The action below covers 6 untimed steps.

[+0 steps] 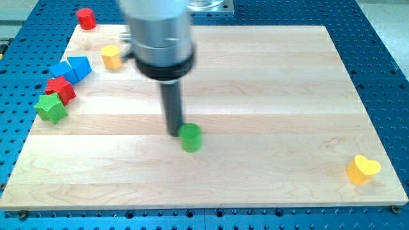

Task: Move the green circle near the yellow heart

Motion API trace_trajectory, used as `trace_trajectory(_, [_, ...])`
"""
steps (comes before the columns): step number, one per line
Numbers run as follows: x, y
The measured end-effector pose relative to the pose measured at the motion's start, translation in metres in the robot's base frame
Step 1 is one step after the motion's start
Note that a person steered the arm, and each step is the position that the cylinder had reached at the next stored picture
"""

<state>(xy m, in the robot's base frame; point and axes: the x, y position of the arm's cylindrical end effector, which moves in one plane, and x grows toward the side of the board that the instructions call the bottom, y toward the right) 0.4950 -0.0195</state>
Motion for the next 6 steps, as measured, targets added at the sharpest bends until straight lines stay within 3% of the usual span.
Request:
trace_trajectory(1, [0.0,-0.05])
trace_trajectory(2, [0.015,-0.057])
trace_trajectory(4, [0.029,0.122])
trace_trajectory(5, [0.054,0.06])
trace_trajectory(6, [0.064,0.129])
